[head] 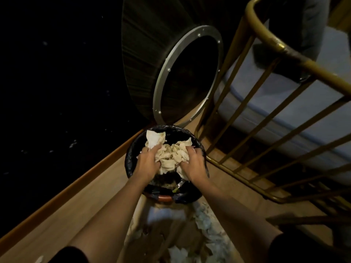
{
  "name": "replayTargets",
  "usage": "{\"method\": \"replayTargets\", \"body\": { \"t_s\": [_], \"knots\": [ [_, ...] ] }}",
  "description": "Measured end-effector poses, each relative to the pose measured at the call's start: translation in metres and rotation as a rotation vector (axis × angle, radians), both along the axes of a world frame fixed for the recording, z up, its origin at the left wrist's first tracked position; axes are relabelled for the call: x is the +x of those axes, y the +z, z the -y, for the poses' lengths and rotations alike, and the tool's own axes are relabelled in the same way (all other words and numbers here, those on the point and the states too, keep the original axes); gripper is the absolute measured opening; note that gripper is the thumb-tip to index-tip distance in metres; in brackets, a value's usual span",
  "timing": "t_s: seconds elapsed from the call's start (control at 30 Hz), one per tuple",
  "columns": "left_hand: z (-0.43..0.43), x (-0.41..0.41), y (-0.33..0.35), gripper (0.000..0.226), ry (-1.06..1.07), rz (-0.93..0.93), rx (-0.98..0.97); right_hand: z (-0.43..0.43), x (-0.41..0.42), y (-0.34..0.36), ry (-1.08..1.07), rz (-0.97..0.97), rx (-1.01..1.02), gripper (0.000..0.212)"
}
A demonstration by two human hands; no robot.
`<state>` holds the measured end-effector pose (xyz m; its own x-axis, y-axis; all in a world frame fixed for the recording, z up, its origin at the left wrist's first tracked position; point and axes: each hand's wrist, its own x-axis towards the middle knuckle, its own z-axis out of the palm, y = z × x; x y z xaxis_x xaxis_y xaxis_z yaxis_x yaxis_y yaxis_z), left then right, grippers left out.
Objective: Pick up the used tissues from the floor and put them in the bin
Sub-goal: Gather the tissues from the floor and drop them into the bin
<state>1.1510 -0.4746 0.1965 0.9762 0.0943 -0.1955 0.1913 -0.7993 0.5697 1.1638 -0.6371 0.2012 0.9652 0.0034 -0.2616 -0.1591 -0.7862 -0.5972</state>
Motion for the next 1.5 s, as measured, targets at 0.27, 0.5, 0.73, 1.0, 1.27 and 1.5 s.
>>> {"method": "replayTargets", "body": {
  "t_s": [0.27, 0.5, 0.73, 1.0, 1.27, 1.5],
  "knots": [
    [-0.013, -0.035, -0.024, 0.047, 0.006, 0.012, -0.036, 0.006, -0.022, -0.028, 0.071, -0.186, -0.004, 0.063],
    [-0.048, -0.063, 0.028, 0.046, 0.08, 0.057, 0.013, -0.011, -0.044, 0.017, 0.086, -0.097, -0.058, 0.057],
    [-0.081, -0.132, 0.097, 0.044, 0.073, 0.145, 0.043, -0.053, -0.099, 0.079, 0.148, 0.076, -0.036, 0.05],
    [-0.117, -0.324, 0.131, 0.036, 0.196, 0.075, 0.103, -0.091, -0.265, 0.129, 0.388, 0.158, -0.085, 0.041],
    [-0.131, -0.545, 0.128, 0.041, 0.274, -0.306, 0.051, -0.11, -0.45, 0.141, 0.621, -0.186, -0.124, 0.044],
    [-0.107, -0.689, 0.029, 0.044, 0.502, -0.444, -0.082, -0.1, -0.546, 0.044, 0.827, -0.395, -0.213, 0.058]
  ]
}}
